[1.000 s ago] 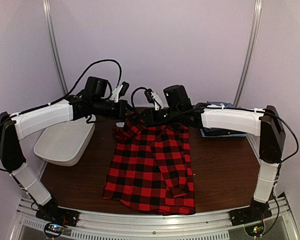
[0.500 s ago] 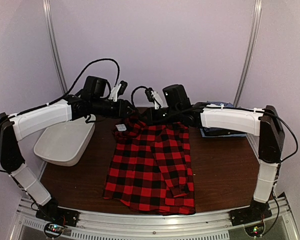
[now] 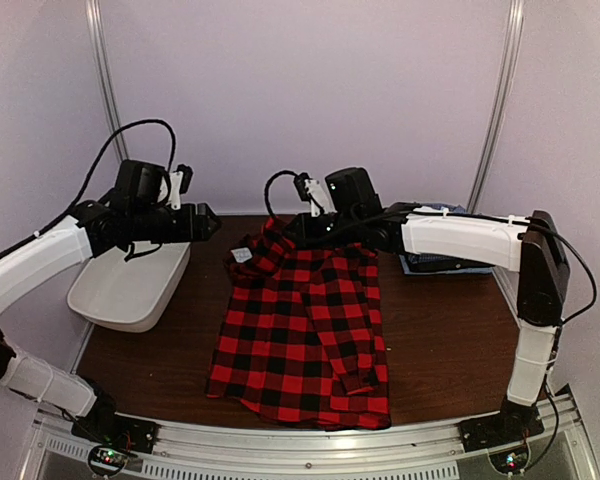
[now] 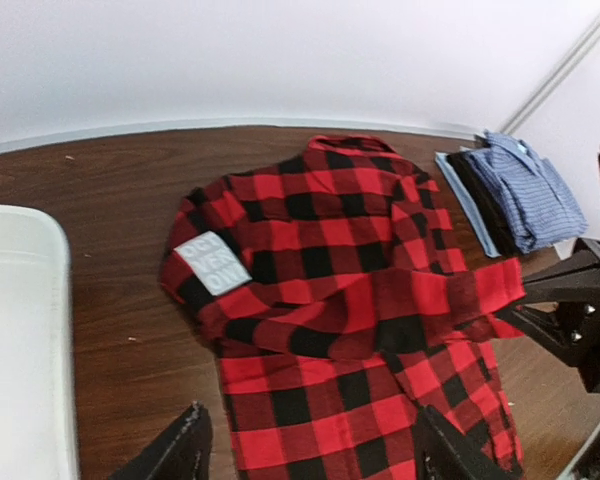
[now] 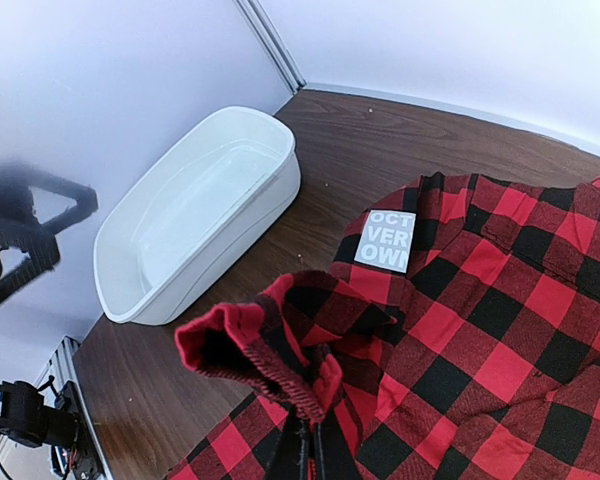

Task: Fold and stack the long sleeve shirts
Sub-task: Pass from the left arm to the right

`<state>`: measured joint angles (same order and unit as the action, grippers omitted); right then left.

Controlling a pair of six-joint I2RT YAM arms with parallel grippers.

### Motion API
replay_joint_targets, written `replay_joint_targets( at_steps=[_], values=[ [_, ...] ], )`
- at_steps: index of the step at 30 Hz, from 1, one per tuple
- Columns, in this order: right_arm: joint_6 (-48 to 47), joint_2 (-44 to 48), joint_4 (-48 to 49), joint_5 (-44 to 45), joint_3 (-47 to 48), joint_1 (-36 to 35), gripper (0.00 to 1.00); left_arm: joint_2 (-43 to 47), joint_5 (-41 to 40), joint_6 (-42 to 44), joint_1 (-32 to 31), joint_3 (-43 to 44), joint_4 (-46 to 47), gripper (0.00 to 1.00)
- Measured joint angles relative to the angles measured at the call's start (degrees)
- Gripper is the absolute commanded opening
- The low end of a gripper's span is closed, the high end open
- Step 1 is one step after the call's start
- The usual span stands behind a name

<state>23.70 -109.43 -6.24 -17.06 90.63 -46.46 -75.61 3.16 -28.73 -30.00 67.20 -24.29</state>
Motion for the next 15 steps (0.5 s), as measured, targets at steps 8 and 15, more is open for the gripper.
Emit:
replay_joint_targets(
  at_steps=[8,15],
  values=[
    [0.0,0.0,-0.1,0.7,0.0,0.0,0.0,6.9,-12.5,0.8,1.5,-3.4,-2.1,0.98],
    [-0.5,0.5,-0.8,1.9,0.0,0.0,0.0,6.9,-9.3,0.1,1.5,-9.5,-4.9,0.98]
  ],
)
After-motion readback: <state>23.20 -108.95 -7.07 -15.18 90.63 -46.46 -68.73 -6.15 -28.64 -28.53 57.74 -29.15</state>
